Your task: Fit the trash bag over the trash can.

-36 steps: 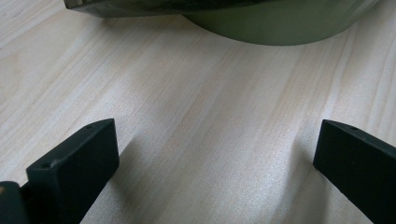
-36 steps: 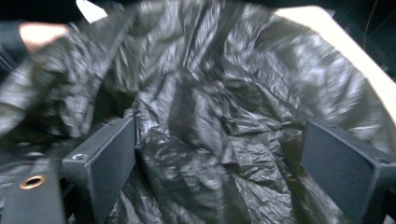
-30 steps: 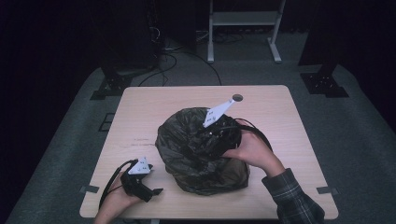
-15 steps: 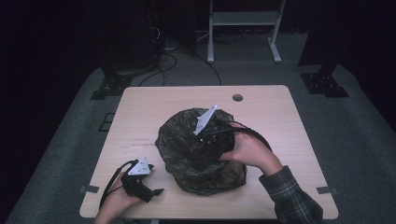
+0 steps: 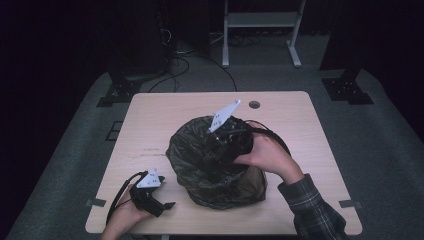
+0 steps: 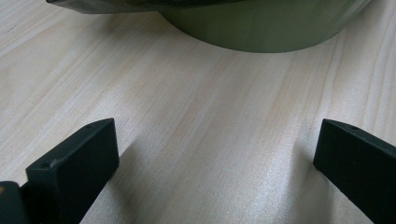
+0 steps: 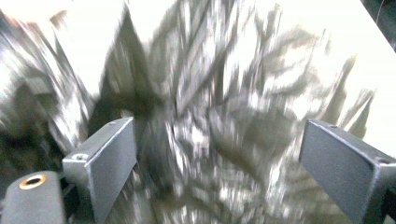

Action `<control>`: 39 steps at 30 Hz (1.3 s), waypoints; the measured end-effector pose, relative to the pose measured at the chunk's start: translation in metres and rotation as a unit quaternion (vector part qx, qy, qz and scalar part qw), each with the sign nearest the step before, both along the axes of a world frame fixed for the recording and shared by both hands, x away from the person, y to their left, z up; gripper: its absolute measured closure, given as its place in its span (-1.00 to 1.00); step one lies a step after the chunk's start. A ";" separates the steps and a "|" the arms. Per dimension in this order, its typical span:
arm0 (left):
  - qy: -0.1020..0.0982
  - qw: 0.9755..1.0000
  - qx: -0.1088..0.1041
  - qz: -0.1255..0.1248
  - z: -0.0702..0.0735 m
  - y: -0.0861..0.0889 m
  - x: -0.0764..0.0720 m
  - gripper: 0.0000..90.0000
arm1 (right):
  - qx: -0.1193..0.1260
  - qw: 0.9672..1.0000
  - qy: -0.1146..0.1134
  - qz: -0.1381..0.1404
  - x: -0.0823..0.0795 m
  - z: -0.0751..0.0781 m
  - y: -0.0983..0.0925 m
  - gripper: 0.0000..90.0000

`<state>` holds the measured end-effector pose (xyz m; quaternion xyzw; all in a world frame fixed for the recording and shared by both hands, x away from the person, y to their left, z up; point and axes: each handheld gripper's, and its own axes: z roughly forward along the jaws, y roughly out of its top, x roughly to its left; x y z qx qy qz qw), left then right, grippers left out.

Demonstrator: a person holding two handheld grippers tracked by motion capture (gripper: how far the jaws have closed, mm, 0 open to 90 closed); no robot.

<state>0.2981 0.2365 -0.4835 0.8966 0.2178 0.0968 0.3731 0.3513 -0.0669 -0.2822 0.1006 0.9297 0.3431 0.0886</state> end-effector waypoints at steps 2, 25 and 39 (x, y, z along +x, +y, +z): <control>0.000 1.000 0.000 0.000 0.000 0.000 0.000 -1.00 | 0.027 1.000 -0.004 0.006 0.001 0.009 0.006 -0.77; 0.000 1.000 0.000 -0.002 0.000 0.000 0.000 -1.00 | -0.024 0.999 0.037 0.006 0.027 -0.038 0.081 -0.78; 0.000 1.000 0.000 -0.006 0.000 0.000 0.001 -1.00 | 0.018 1.000 0.024 0.006 0.022 -0.018 0.067 -0.78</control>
